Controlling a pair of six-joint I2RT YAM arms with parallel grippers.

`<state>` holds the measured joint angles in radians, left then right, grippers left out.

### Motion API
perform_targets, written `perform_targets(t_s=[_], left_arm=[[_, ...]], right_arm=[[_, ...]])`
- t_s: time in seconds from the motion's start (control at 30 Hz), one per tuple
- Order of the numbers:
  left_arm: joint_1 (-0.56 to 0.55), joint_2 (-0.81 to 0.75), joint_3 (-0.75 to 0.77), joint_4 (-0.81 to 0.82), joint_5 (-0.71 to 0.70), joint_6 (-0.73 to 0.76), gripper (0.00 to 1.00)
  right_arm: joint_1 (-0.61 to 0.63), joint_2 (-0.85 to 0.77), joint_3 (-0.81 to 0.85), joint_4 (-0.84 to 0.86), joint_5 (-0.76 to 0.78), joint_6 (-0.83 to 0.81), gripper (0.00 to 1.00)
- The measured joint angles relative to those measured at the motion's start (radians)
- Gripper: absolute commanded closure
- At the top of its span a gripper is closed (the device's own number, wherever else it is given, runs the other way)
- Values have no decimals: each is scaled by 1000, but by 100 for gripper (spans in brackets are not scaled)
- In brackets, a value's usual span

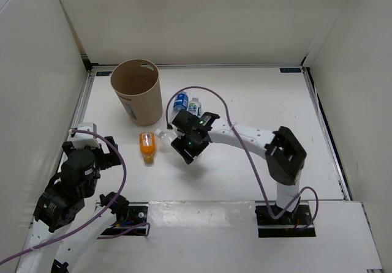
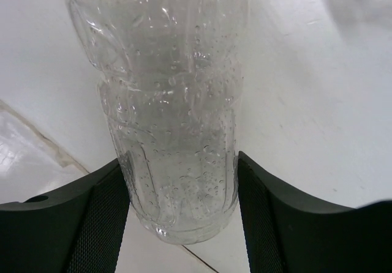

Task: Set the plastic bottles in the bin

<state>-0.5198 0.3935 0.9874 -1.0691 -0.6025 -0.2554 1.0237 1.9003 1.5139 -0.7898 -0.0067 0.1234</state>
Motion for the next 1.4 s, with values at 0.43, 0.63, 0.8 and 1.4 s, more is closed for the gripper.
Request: perform_targets(t_s=[0.43,0.63,0.8,1.4], left_arm=[[0,-11,0,0,-19,-2,0],[0,-37,-6,-2,-61,-21,0],[0,-44,-11,-5,-84,-30,0],[1,-44,-15,-7,-97,-34,0]], right_arm=[[-39,-288,146,31,106,-31,100],[-60,-150,563,61,143,-106,100],[-52,0,789,136,150,-183,100],[-50,405,995,578,132,-323,60]])
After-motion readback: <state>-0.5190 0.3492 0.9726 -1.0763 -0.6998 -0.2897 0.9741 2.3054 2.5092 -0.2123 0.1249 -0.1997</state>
